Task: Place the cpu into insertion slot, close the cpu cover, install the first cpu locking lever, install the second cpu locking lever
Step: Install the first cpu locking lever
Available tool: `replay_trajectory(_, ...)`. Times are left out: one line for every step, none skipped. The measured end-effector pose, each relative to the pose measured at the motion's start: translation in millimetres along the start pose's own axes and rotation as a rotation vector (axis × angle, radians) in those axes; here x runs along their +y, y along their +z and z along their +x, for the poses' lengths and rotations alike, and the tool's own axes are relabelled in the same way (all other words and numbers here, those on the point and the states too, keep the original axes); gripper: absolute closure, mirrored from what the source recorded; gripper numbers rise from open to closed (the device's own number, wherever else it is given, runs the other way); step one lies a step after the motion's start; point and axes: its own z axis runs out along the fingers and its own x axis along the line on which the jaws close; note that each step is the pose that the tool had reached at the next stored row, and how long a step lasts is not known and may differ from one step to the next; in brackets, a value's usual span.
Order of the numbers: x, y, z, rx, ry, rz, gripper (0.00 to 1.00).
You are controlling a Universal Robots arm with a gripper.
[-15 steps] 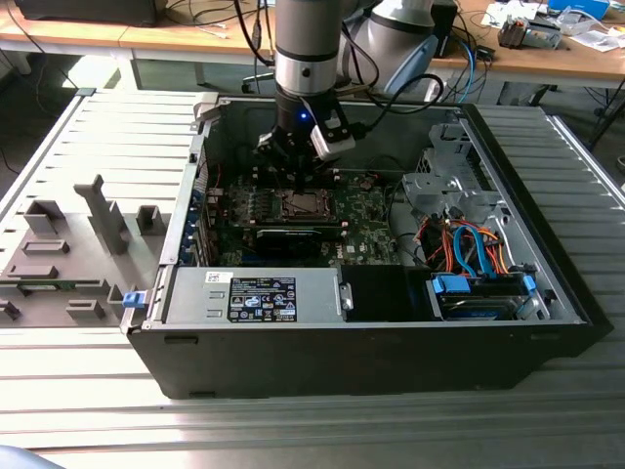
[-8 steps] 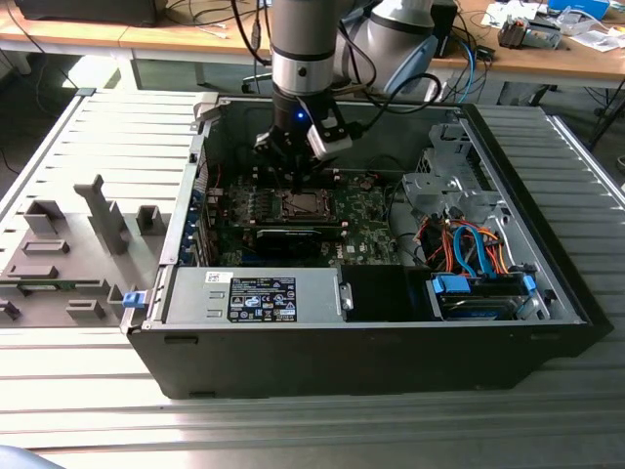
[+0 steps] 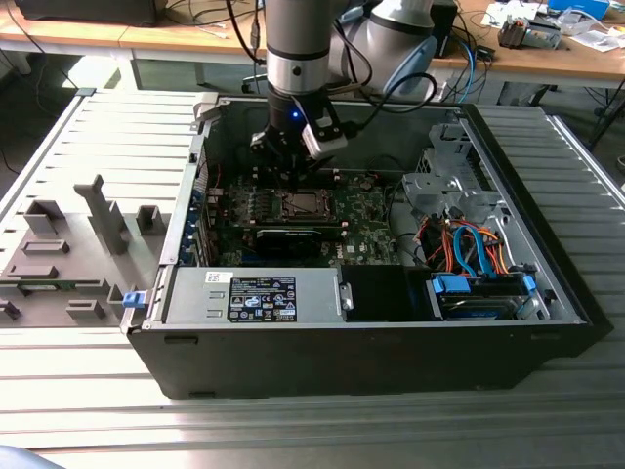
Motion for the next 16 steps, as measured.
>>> replay_trajectory(0.0, -0.1, 0.9, -0.0004, 0.000, -0.0003, 0.89)
replay_trajectory(-0.1, -0.2, 1.6, -0.0006, 0.000, -0.0005, 0.89)
replay_trajectory(-0.1, -0.4, 2.1, -0.0008, 0.000, -0.0007, 0.89)
replay_trajectory(-0.1, -0.5, 2.8, -0.0012, 0.000, -0.0010, 0.89)
replay_trajectory(-0.2, -0.6, 3.3, -0.0014, 0.000, -0.0011, 0.89)
replay_trajectory(-0.2, -0.7, 3.9, -0.0017, 0.000, -0.0013, 0.89)
replay_trajectory(-0.2, -0.8, 4.5, -0.0020, 0.000, -0.0014, 0.89)
replay_trajectory(-0.3, -1.1, 5.4, -0.0025, 0.000, -0.0018, 0.89)
replay_trajectory(-0.3, -1.4, 6.2, -0.0028, 0.000, -0.0022, 0.89)
replay_trajectory(-0.3, -1.7, 6.8, -0.0032, 0.000, -0.0028, 0.89)
replay_trajectory(-0.4, -2.0, 7.1, -0.0033, 0.000, -0.0028, 0.89)
replay_trajectory(-0.4, -2.2, 7.4, -0.0035, 0.000, -0.0029, 0.89)
replay_trajectory(-0.4, -2.6, 8.2, -0.0039, 0.000, -0.0029, 0.89)
replay_trajectory(-0.5, -2.9, 9.7, -0.0044, 0.000, -0.0030, 0.89)
replay_trajectory(-0.5, -2.9, 10.9, -0.0048, 0.000, -0.0034, 0.89)
replay_trajectory(-0.6, -3.0, 12.3, -0.0050, 0.000, -0.0035, 0.89)
